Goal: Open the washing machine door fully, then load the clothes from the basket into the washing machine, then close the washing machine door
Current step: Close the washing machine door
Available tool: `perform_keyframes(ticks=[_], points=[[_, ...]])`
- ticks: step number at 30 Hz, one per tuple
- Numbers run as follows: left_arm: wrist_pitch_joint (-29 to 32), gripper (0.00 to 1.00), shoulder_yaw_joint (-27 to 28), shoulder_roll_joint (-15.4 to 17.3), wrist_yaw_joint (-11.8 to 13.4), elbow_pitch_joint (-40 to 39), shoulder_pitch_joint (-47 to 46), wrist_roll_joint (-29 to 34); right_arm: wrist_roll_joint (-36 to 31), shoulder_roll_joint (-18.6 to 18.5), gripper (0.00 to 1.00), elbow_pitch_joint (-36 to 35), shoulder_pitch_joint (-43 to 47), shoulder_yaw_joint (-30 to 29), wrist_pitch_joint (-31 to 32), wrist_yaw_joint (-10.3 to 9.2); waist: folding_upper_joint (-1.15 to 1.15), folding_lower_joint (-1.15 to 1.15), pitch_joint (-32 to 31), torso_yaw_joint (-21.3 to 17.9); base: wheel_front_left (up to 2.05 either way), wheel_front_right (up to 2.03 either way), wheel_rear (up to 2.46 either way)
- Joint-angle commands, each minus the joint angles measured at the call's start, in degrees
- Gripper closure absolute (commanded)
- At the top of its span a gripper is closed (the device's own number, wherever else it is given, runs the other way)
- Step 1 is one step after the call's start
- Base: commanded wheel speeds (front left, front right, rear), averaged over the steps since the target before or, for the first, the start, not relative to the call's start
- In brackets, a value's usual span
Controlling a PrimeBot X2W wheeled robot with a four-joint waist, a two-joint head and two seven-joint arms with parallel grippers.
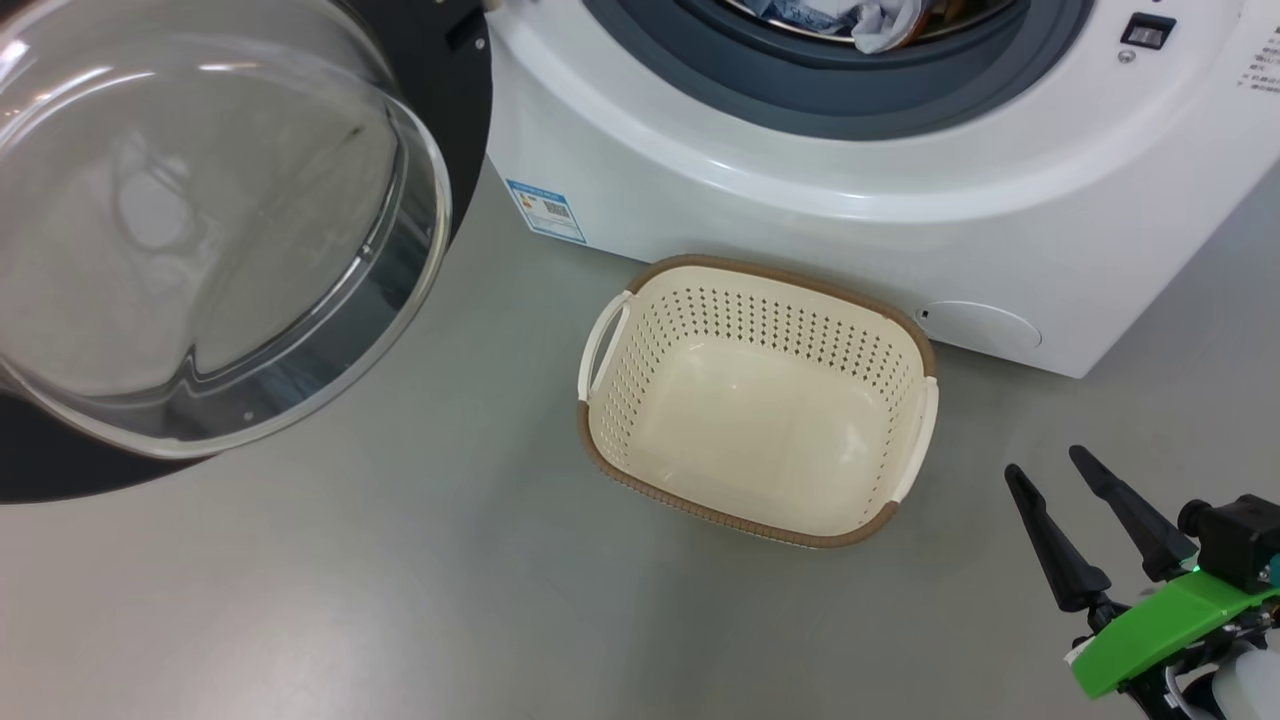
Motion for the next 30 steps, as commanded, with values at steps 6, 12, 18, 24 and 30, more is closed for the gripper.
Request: perform_keyframes(ticks=[6, 12, 18, 24, 30], points=[[2.8, 1.0, 0.7, 5.0, -0.2, 0.2, -1.0, -0.8, -0.1, -1.4, 0.0, -1.4, -1.4, 1.2, -0.4, 0.13, 0.0, 0.0, 1.2, -0.4, 0.0, 0.0, 0.0], [5.5, 1.0, -0.4, 4.5, -0.2, -0.3, -0.1, -1.1, -0.1, -1.4, 0.0, -1.3, -1.7, 1.3, -0.4, 0.13, 0.0, 0.0, 1.3, -0.2, 0.0, 0.0, 0.0], [8.8, 1.0, -1.7, 4.1, -0.2, -1.9, 1.1, -1.4, 0.0, -1.1, 0.0, -1.0, -2.1, 1.6, -0.4, 0.13, 0.0, 0.0, 0.8, -0.1, 0.0, 0.0, 0.0], [12.1, 1.0, -3.3, 3.8, -0.2, -4.9, 2.8, -1.5, 0.1, -0.7, 0.0, -0.8, -2.0, 1.6, -0.4, 0.13, 0.0, 0.0, -0.2, 0.0, 0.0, 0.0, 0.0], [15.5, 1.0, -4.4, 4.0, -0.2, -8.9, 4.8, -2.3, 0.2, 0.2, 0.0, -0.5, -1.5, 1.5, -0.4, 0.13, 0.0, 0.0, -2.1, 0.2, 0.0, 0.0, 0.0]])
